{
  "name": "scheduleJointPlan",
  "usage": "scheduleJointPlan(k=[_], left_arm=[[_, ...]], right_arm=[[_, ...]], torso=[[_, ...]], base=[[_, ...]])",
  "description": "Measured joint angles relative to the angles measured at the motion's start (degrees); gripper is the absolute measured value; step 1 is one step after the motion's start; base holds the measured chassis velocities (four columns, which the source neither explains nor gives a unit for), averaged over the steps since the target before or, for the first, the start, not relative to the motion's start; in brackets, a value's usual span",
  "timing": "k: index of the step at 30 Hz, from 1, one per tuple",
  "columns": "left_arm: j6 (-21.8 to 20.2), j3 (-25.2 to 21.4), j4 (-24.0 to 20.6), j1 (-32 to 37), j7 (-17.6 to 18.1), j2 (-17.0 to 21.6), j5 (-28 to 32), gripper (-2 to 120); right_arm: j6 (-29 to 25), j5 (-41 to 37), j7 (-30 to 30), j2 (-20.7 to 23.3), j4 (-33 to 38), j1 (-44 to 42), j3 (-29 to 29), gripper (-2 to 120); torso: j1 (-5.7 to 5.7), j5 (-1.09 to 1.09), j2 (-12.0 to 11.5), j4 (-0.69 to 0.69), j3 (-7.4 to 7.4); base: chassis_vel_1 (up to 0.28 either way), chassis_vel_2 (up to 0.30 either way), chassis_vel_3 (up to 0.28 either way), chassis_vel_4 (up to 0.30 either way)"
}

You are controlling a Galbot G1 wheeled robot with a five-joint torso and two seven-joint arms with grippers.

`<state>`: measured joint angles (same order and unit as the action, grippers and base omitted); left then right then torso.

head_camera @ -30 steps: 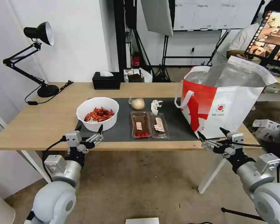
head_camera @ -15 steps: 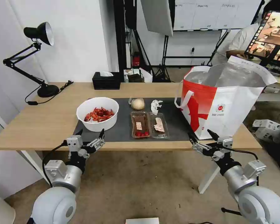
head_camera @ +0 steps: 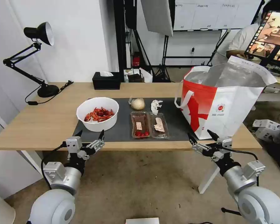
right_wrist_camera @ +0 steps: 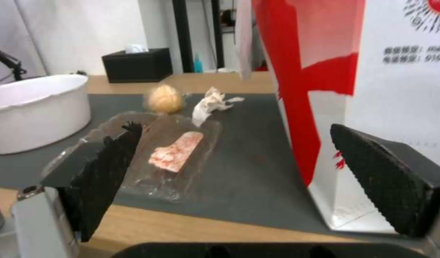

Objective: Pick up the trash from the table and place it into the takeout bag.

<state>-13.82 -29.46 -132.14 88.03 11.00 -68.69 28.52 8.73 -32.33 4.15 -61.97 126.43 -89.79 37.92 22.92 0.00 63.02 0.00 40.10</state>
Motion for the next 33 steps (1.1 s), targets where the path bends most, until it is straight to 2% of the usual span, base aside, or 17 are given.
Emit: scheduleJointPlan(k=[2, 4, 5, 7, 8, 9, 12, 14, 16, 17, 18, 19, 25, 33], left_arm=[[0.0, 0.1, 0.0, 0.0, -0.1, -0.1, 0.0, 100], [0.0, 0.1, 0.0, 0.1, -0.3, -0.1, -0.1, 100], [0.0, 0.1, 0.0, 0.1, -0.3, -0.1, -0.1, 100], [0.0, 0.0, 0.0, 0.1, -0.3, -0.1, -0.1, 100], [0.1, -0.2, 0.2, 0.1, -0.3, 0.0, 0.0, 100], [0.1, -0.2, 0.2, 0.1, -0.3, 0.0, 0.0, 100], [0.1, -0.5, 0.8, 0.1, -0.3, 0.2, 0.0, 100], [0.1, -0.6, 0.9, 0.1, -0.3, 0.2, 0.0, 100], [0.1, -0.7, 1.2, 0.0, -0.2, 0.2, 0.0, 100], [0.1, -0.7, 1.2, 0.0, -0.2, 0.2, 0.0, 100], [0.1, -0.8, 1.3, 0.0, -0.2, 0.2, 0.0, 100], [0.1, -1.1, 1.4, 0.1, -0.2, 0.2, 0.0, 100], [0.1, -1.4, 1.8, 0.2, -0.2, 0.2, 0.1, 100], [-0.2, -1.4, 2.6, 0.7, -0.7, 0.3, -0.6, 100]], right_arm=[[-1.1, 0.7, -1.3, 0.0, 0.4, 0.1, -0.7, 100], [-1.5, -4.0, -5.3, -0.3, 1.4, 0.7, -3.2, 100], [-1.5, -4.0, -5.3, -0.3, 1.4, 0.7, -3.2, 100], [-1.3, -11.1, -9.0, -0.9, 2.0, 1.7, -6.3, 100], [-0.5, -19.3, -12.5, -1.7, 2.2, 3.1, -10.0, 100], [-0.5, -19.3, -12.5, -1.7, 2.2, 3.1, -10.0, 100], [1.0, -37.8, -20.5, -3.9, 1.7, 7.6, -16.9, 100], [1.0, -40.9, -21.9, -4.3, 1.4, 8.5, -17.8, 100], [0.4, -47.5, -25.8, -5.2, -0.1, 11.6, -20.4, 100], [0.4, -47.5, -25.8, -5.2, -0.1, 11.6, -20.4, 100], [0.0, -49.6, -27.6, -5.6, -0.7, 13.0, -21.4, 100], [-1.1, -54.2, -32.7, -6.5, -1.6, 15.8, -22.8, 100], [-2.6, -56.7, -38.5, -8.0, -2.6, 19.1, -24.6, 100], [-2.8, -54.0, -47.4, -11.2, -2.7, 23.2, -28.4, 100]], torso=[[0.00, 0.00, 0.0, 0.00, 0.00], [0.00, -0.01, 0.0, 0.00, 0.00], [0.00, -0.01, 0.0, 0.00, 0.00], [0.00, -0.01, 0.0, 0.00, 0.00], [0.00, -0.01, 0.0, 0.00, 0.00], [0.00, -0.01, 0.0, 0.00, 0.00], [0.00, -0.01, 0.0, 0.01, 0.00], [0.00, -0.01, 0.0, 0.00, 0.00], [0.00, -0.01, 0.0, 0.01, 0.00], [0.00, -0.01, 0.0, 0.01, 0.00], [0.00, -0.01, 0.0, 0.01, 0.00], [0.00, -0.01, 0.0, 0.01, 0.00], [0.00, -0.01, 0.0, 0.00, 0.00], [0.00, -0.01, 0.0, 0.00, 0.00]], base=[[0.000, 0.000, 0.000, 0.000], [0.000, 0.000, 0.000, 0.000], [0.000, 0.000, 0.000, 0.000], [0.000, 0.000, 0.000, 0.000], [0.000, 0.000, 0.000, 0.000], [0.000, 0.000, 0.000, 0.000], [0.000, 0.000, 0.000, 0.000], [0.000, 0.000, 0.000, 0.000], [0.000, 0.000, 0.000, 0.000], [0.000, 0.000, 0.000, 0.000], [0.000, 0.000, 0.000, 0.000], [0.000, 0.000, 0.000, 0.000], [0.000, 0.000, 0.000, 0.000], [0.000, 0.000, 0.000, 0.000]])
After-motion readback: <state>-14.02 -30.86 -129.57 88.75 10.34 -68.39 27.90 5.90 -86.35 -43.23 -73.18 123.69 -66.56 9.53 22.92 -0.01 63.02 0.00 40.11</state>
